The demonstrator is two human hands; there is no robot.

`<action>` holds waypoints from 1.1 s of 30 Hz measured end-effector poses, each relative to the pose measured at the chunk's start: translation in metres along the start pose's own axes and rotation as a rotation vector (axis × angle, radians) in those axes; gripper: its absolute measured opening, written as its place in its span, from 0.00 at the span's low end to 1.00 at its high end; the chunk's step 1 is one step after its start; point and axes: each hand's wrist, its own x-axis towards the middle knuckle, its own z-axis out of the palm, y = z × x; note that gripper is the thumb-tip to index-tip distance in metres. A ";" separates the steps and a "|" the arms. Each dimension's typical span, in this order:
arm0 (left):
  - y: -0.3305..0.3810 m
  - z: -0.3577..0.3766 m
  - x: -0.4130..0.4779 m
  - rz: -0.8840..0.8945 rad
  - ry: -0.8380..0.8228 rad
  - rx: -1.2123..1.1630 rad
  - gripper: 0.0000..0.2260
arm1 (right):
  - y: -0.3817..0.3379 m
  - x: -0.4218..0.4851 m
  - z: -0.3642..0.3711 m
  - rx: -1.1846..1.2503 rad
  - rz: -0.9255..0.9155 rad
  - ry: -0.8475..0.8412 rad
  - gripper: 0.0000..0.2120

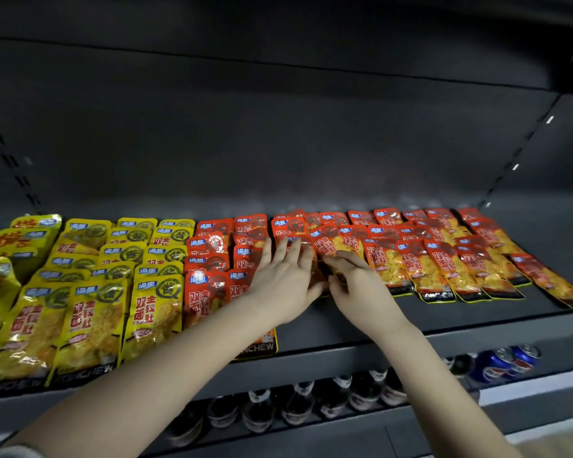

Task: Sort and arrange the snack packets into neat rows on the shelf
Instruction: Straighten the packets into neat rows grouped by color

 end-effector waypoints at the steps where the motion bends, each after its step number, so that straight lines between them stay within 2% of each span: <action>1: 0.002 0.000 0.000 0.019 0.007 -0.004 0.32 | 0.001 -0.005 -0.001 -0.008 0.015 0.013 0.19; 8: 0.027 -0.001 0.012 0.153 0.018 0.023 0.31 | 0.025 -0.038 -0.010 -0.042 0.192 0.082 0.19; 17: 0.069 -0.005 0.048 0.176 -0.017 0.019 0.32 | 0.082 -0.028 -0.041 -0.151 0.266 0.078 0.23; 24: 0.085 -0.004 0.075 0.199 -0.129 0.054 0.42 | 0.107 -0.014 -0.045 -0.181 0.169 0.018 0.27; 29: 0.089 -0.006 0.087 0.205 -0.172 -0.083 0.44 | 0.113 -0.007 -0.040 -0.190 0.094 -0.035 0.27; 33: 0.091 -0.009 0.090 0.210 -0.145 -0.246 0.48 | 0.115 -0.005 -0.044 -0.083 0.052 0.029 0.26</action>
